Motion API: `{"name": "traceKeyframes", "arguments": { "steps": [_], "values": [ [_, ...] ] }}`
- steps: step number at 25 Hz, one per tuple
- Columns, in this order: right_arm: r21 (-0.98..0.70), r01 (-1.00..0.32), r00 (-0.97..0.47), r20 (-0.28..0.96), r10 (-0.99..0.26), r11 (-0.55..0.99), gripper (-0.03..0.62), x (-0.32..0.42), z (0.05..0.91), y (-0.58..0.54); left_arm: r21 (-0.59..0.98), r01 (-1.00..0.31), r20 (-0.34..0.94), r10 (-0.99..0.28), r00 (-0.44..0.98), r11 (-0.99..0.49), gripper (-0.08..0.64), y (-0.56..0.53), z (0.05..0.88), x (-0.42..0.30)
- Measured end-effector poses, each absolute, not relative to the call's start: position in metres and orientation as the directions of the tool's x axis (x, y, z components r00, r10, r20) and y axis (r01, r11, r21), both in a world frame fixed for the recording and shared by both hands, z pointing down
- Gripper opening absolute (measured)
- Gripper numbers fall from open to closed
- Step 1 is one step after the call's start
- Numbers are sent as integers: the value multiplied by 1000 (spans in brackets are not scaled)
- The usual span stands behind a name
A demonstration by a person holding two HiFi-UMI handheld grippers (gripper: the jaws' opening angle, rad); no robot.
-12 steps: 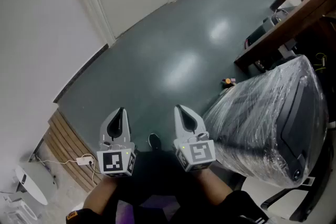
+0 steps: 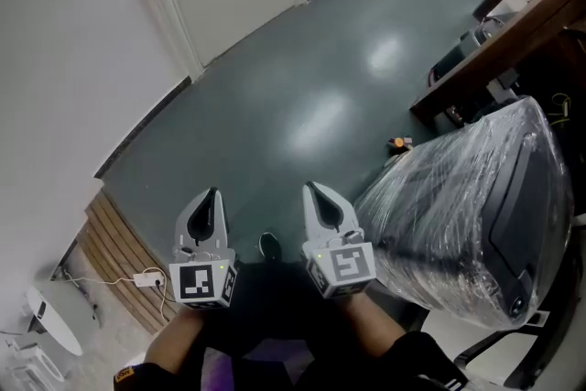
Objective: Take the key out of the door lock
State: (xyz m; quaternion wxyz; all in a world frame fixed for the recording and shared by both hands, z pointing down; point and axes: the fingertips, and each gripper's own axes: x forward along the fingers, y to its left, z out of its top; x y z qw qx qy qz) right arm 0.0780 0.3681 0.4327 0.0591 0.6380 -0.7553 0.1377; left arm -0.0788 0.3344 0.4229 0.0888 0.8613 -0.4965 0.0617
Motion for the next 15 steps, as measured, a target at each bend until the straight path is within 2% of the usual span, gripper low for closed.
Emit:
{"name": "traceKeyframes", "arguments": {
  "steps": [15],
  "values": [
    [-175, -962, -244, 221, -944, 208, -8, 76, 424, 366, 52, -886, 158, -873, 462, -460, 17, 343, 408, -86]
  ]
}}
